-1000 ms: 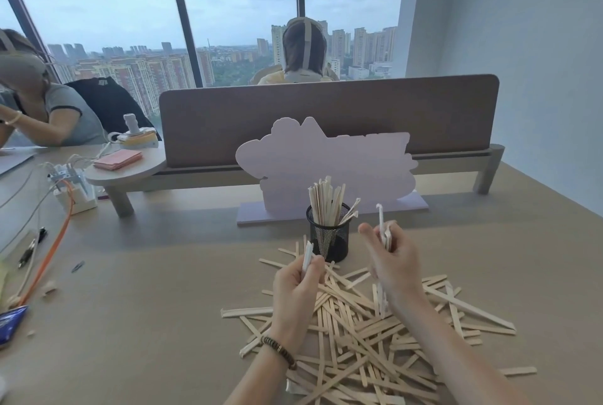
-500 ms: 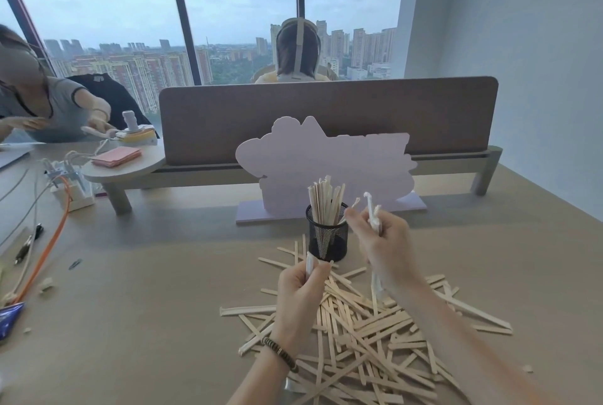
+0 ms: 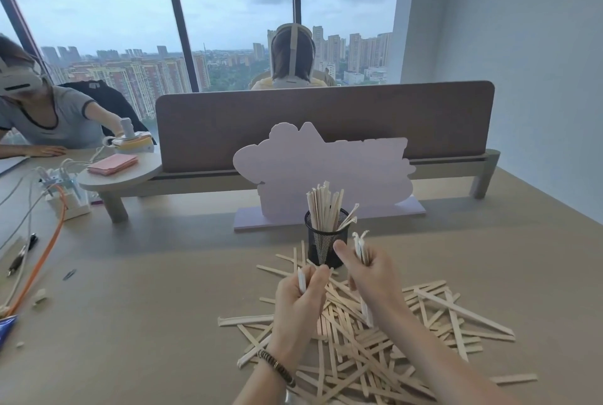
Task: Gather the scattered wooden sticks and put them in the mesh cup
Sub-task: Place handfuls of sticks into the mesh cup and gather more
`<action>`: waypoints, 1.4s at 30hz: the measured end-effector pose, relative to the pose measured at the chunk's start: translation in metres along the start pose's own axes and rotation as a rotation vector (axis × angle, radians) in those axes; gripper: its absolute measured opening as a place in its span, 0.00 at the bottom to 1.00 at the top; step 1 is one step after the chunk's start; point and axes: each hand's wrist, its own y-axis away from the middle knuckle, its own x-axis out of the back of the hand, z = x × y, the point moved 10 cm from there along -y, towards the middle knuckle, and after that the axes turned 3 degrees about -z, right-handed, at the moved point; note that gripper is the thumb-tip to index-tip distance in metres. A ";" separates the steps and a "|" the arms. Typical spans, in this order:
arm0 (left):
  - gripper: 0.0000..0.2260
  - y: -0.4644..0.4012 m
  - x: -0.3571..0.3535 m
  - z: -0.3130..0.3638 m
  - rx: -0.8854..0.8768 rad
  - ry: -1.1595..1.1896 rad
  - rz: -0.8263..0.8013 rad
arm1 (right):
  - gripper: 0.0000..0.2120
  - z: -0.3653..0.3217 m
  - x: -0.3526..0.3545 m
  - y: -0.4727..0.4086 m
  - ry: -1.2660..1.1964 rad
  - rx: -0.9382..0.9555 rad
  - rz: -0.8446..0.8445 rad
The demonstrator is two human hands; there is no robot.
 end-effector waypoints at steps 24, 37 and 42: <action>0.14 0.000 0.006 -0.007 0.089 0.092 -0.002 | 0.21 0.000 -0.005 0.003 -0.352 -0.057 -0.123; 0.04 -0.009 0.034 0.014 -0.027 -0.597 -0.090 | 0.18 0.001 0.025 0.002 0.382 0.021 -0.301; 0.04 -0.031 0.052 0.036 -0.060 -0.507 0.087 | 0.16 -0.018 0.040 -0.011 0.290 0.024 -0.259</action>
